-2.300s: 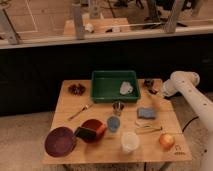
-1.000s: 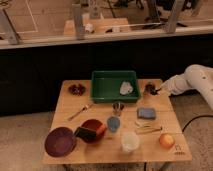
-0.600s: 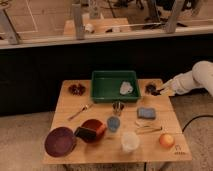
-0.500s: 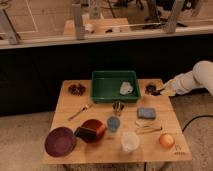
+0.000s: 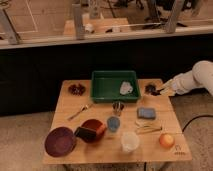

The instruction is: Place brush in paper cup

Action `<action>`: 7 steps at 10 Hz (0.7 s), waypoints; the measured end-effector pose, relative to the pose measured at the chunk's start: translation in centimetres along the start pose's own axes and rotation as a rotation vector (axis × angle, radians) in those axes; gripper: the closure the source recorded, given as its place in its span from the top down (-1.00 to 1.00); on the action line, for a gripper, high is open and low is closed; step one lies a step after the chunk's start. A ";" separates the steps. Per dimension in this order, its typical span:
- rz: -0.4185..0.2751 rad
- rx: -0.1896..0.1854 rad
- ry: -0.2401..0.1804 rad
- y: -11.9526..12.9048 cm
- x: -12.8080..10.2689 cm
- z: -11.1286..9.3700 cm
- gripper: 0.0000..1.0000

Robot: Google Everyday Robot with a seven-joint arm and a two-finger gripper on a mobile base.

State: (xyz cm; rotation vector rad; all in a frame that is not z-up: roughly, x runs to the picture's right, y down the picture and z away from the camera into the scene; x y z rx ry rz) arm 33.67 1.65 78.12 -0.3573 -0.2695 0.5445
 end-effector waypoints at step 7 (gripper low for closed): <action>-0.144 -0.128 -0.044 7.4 -0.5 -7.0 -1.00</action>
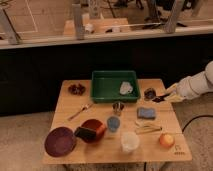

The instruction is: Place brush in paper cup

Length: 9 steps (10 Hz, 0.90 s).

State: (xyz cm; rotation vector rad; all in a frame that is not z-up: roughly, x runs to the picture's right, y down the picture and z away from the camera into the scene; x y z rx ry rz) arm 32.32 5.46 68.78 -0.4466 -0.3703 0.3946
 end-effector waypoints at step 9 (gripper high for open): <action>-0.166 -0.185 -0.101 10.4 -4.2 -2.5 -1.00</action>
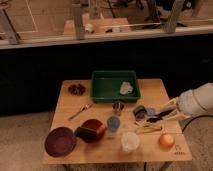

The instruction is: Place brush in paper cup

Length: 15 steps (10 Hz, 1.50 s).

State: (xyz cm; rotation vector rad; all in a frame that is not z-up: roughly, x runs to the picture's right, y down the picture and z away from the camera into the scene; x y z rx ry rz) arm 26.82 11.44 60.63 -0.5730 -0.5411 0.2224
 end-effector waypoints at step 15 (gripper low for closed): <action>-0.432 -0.180 -0.004 8.3 -2.4 2.6 -1.00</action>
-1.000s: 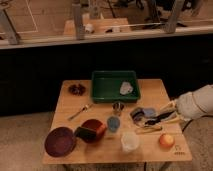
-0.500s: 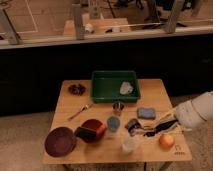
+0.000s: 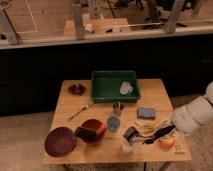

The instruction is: Place brush in paper cup

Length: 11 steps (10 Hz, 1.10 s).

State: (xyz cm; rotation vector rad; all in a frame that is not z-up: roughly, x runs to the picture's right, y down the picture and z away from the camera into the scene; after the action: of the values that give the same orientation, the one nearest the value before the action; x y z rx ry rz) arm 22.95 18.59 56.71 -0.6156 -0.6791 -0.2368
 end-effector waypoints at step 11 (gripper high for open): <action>-0.027 -0.080 0.123 -1.2 0.0 4.3 -1.00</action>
State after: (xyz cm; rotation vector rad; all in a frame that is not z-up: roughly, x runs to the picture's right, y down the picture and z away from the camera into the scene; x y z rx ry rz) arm 20.25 20.20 59.88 -0.6625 -0.5622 -0.3257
